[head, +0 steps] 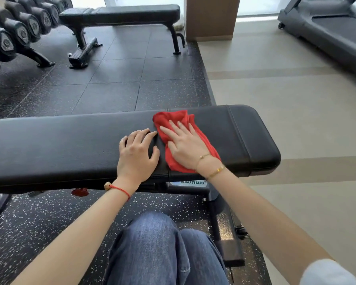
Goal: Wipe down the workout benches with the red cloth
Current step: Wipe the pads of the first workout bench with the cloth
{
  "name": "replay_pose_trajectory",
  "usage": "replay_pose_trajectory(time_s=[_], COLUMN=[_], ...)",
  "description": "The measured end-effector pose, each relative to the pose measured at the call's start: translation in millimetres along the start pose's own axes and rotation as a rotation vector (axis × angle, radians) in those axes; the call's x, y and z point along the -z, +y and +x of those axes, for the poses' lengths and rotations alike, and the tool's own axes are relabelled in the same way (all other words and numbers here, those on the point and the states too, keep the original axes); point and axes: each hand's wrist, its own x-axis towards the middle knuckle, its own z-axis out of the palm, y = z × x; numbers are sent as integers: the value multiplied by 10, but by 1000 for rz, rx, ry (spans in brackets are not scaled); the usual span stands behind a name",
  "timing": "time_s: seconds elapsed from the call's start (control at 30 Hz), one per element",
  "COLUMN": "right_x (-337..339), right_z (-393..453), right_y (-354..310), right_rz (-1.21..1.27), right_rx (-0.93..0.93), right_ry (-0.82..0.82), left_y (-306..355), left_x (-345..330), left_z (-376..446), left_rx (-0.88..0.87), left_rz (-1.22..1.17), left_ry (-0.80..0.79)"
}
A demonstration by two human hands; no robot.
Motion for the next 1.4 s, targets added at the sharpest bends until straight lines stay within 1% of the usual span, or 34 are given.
replay_pose_trajectory(time_s=[0.07, 0.13, 0.23, 0.3, 0.33, 0.4, 0.47, 0.57, 0.67, 0.73, 0.8, 0.9, 1.0, 1.1, 1.17, 1.3, 1.4], right_x=[7, 63, 184, 239, 241, 206, 142, 48, 49, 108, 195, 331, 438, 428, 387, 314, 375], right_z=[-233, -354, -194, 77, 213, 418, 463, 178, -235, -418, -452, -208, 48, -12, -262, -779, -693], right_y=[123, 397, 821, 918, 894, 724, 468, 189, 278, 533, 861, 1290, 1501, 1515, 1469, 1409, 1516], right_rz=[2, -28, -34, -12, -18, -27, -35, -36, -29, -55, -67, -24, 16, 15, 19, 13, 45], right_rx=[4, -40, -220, -331, -351, -326, -232, -76, -24, -82, -195, -360, -459, -471, -461, -436, -459], right_ry=[38, 65, 42, 17, 12, 6, -6, -3, 30, 53, 61, 28, 3, 10, 33, 130, 82], left_y=[-16, -31, -26, -25, -25, -22, -22, -21, -42, -47, -37, -23, -27, -25, -25, -29, -32], left_x=[-6, -22, -43, -48, -50, -47, -41, -40, -36, -35, -34, -24, -9, -4, -11, -29, -47], left_z=[1, 1, -10, -10, -10, -8, -3, -3, -7, -7, -11, -9, -11, -10, -13, -13, -19], left_rx=[-5, -7, -8, -5, -3, -4, -2, 0, -6, -14, -16, -14, -17, -18, -19, -24, -24], left_rz=[-6, -12, -2, 6, 6, 8, 5, -10, -9, -12, -13, -10, -12, -18, -21, -11, -6], left_ry=[-2, 4, 9, 7, 6, 7, 10, 12, 6, 7, 13, 15, 15, 19, 19, 15, 3])
